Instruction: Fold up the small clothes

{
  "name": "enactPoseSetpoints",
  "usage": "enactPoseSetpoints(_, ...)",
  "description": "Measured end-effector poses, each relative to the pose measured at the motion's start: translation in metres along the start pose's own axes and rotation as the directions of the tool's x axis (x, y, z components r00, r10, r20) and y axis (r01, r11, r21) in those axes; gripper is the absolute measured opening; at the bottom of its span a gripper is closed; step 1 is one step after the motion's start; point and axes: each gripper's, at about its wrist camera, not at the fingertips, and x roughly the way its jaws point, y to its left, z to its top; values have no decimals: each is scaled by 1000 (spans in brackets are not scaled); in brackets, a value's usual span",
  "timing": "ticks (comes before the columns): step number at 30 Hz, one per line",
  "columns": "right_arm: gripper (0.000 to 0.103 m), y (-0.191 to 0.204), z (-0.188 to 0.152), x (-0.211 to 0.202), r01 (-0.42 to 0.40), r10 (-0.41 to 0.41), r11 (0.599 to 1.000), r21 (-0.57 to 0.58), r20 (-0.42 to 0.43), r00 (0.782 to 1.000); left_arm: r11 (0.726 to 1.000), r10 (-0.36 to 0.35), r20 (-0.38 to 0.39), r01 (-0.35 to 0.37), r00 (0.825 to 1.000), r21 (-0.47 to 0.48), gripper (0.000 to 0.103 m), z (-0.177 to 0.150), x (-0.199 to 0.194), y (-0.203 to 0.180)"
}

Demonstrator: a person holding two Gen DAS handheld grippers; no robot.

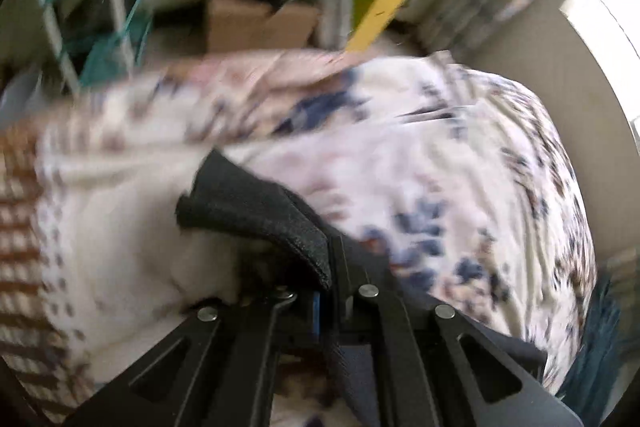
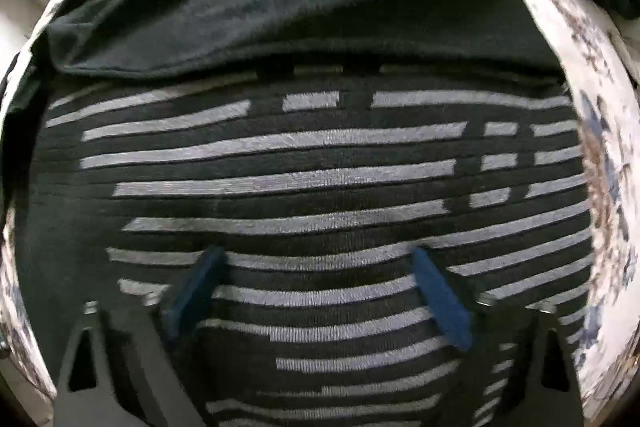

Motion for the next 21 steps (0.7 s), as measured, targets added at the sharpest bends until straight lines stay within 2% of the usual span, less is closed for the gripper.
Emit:
enactPoseSetpoints(2, 59, -6, -3, -14, 5, -5, 1000, -17, 6, 1000, 995, -22, 47, 18, 999, 101, 2, -2, -27, -33)
enactPoseSetpoints(5, 58, -16, -2, -36, -17, 17, 1000, 14, 23, 1000, 971, -72, 84, 51, 994, 234, 2, -14, -60, -87)
enactPoseSetpoints(6, 58, -24, -1, -45, -47, 46, 998, 38, 22, 999, 960, -93, 85, 67, 992, 271, 2, -20, -69, -104)
enactPoseSetpoints(7, 58, -29, 11, -52, -62, 61, 996, 57, 23, 998, 951, -114, 84, 84, 990, 298, 2, -26, -78, -120)
enactPoseSetpoints(9, 58, -41, 21, -63, -124, 123, 987, 105, 20, 992, 916, -177, 71, 138, 982, 378, 2, -48, -99, -163)
enactPoseSetpoints(13, 59, -64, 33, -75, -257, 263, 948, 185, -11, 965, 831, -277, 17, 231, 961, 507, 2, -103, -131, -245)
enactPoseSetpoints(14, 60, -72, 33, -78, -275, 282, 942, 193, -9, 959, 796, -308, -18, 268, 951, 543, 2, -126, -137, -271)
enactPoseSetpoints(17, 70, -92, 33, -94, -303, 302, 930, 207, 37, 953, 721, -353, -108, 343, 929, 602, 2, -180, -144, -322)
enactPoseSetpoints(21, 70, -150, 48, -112, -310, 298, 918, 249, 84, 951, 619, -369, -244, 433, 897, 655, 2, -272, -142, -378)
